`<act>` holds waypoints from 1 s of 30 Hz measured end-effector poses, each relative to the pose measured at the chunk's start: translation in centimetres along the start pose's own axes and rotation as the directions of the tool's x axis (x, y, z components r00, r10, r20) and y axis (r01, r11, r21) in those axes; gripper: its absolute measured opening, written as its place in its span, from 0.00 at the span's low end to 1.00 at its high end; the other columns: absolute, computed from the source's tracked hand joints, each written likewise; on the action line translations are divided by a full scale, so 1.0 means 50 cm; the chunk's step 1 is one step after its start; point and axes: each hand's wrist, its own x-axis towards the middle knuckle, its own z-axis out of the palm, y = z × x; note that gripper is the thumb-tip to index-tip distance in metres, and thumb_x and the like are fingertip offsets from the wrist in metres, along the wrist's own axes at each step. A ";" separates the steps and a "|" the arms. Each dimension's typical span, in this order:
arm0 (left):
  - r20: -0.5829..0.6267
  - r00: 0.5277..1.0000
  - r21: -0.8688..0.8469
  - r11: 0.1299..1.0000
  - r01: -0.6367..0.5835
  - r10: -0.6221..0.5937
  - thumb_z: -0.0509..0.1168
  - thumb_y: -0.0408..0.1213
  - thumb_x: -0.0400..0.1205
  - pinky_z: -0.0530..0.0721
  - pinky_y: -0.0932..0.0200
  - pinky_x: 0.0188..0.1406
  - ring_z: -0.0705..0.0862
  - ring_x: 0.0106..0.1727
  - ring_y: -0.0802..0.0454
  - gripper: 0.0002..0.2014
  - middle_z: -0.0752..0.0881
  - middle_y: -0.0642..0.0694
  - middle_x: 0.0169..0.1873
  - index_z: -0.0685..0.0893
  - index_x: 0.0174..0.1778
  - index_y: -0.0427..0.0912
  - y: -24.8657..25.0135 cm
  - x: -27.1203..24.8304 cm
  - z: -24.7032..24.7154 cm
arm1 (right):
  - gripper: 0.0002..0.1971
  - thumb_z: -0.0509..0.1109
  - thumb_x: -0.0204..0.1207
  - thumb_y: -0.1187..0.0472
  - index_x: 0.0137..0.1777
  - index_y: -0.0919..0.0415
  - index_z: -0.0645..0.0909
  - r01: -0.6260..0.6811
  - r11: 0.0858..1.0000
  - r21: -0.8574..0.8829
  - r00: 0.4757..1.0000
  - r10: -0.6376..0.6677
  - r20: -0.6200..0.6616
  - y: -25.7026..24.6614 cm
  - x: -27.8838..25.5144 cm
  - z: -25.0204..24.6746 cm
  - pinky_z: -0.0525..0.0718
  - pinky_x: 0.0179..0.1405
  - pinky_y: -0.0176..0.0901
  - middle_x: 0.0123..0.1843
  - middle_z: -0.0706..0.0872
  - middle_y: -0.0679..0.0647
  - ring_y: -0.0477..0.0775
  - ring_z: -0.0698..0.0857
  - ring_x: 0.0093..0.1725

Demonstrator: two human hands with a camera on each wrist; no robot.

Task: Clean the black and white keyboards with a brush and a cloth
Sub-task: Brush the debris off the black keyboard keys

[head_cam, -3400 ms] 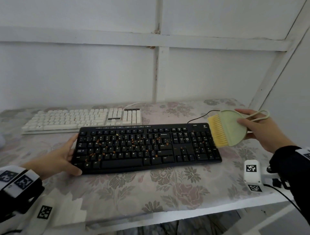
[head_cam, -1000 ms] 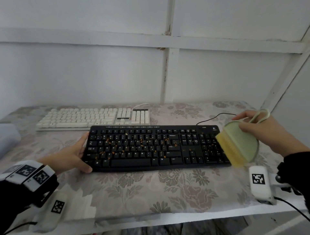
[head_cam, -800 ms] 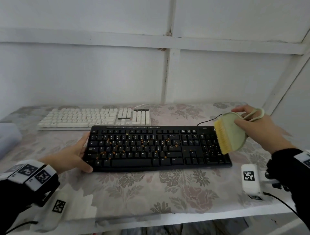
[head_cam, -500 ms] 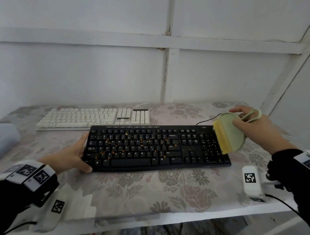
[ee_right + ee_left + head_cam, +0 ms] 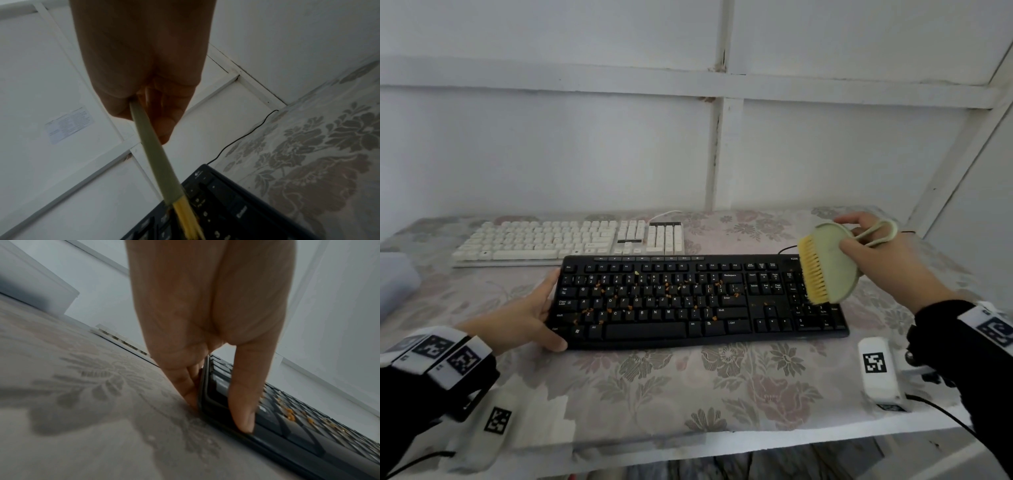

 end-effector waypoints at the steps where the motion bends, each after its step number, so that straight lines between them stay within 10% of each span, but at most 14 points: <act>1: 0.001 1.000 -0.002 1.000 0.000 0.000 0.73 0.14 0.51 0.85 0.52 0.52 0.87 0.60 0.49 0.69 0.88 0.47 0.59 0.49 0.82 0.65 -0.001 0.001 -0.001 | 0.14 0.64 0.77 0.65 0.57 0.47 0.79 -0.007 1.000 -0.017 1.000 0.007 0.015 0.001 -0.003 0.003 0.84 0.37 0.48 0.47 0.85 0.52 0.55 0.84 0.44; 23: -0.007 0.999 -0.023 0.999 -0.037 0.037 0.70 0.11 0.50 0.87 0.61 0.37 0.89 0.52 0.55 0.64 0.90 0.52 0.53 0.55 0.76 0.67 0.004 -0.004 0.007 | 0.07 0.69 0.74 0.67 0.43 0.54 0.82 0.009 0.993 -0.121 0.995 0.003 0.095 0.017 -0.046 -0.007 0.74 0.35 0.42 0.38 0.85 0.57 0.54 0.79 0.37; 30: 0.004 0.999 -0.026 0.999 -0.036 0.036 0.69 0.09 0.52 0.87 0.60 0.37 0.89 0.53 0.52 0.64 0.90 0.47 0.55 0.56 0.77 0.67 0.007 -0.008 0.008 | 0.07 0.66 0.77 0.64 0.52 0.52 0.80 0.036 0.996 -0.077 0.995 -0.043 -0.094 -0.014 -0.017 -0.012 0.71 0.29 0.37 0.40 0.82 0.48 0.42 0.79 0.37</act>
